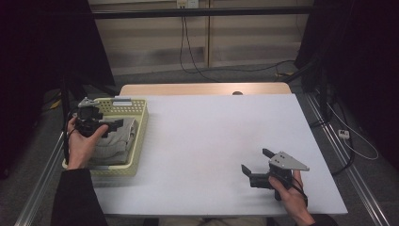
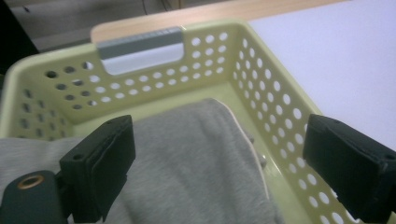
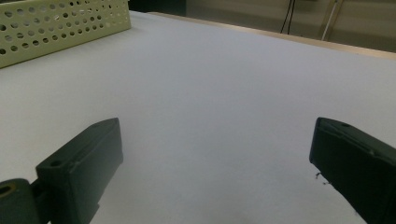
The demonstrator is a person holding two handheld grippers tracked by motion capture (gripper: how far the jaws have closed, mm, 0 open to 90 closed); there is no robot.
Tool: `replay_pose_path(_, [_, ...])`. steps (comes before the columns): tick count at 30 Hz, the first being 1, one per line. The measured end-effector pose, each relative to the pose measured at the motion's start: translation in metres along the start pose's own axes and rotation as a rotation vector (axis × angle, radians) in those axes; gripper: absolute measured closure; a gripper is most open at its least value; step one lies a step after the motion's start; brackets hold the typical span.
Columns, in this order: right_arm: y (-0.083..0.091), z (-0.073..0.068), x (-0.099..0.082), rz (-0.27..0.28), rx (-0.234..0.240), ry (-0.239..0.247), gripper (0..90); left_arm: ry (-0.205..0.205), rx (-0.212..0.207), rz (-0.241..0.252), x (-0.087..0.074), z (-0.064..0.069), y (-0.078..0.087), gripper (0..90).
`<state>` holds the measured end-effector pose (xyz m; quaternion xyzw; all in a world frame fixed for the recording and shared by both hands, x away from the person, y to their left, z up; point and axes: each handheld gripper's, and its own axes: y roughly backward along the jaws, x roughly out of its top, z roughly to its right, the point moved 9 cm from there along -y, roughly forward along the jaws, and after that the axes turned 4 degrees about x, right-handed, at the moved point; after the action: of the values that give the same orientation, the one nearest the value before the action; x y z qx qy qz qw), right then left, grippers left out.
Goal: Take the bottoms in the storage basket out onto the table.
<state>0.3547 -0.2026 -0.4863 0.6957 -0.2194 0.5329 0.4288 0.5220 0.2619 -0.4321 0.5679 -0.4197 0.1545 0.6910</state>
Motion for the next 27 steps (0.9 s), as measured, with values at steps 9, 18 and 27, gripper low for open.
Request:
replay_pose_path(9, [0.000, 0.000, 0.000, 0.000, 0.000, 0.001, 2.6, -0.007, 0.047, -0.031, -0.010, 0.000, -0.010, 30.3])
replay_pose_path(18, [0.000, 0.000, 0.000, 0.000, 0.000, 0.002, 2.6, 0.001, 0.066, -0.049, -0.018, 0.003, -0.020, 68.7])
replay_pose_path(27, [0.000, 0.000, 0.000, 0.000, 0.002, 0.003, 2.6, 0.001, 0.069, -0.111, -0.028, 0.004, -0.028, 90.0])
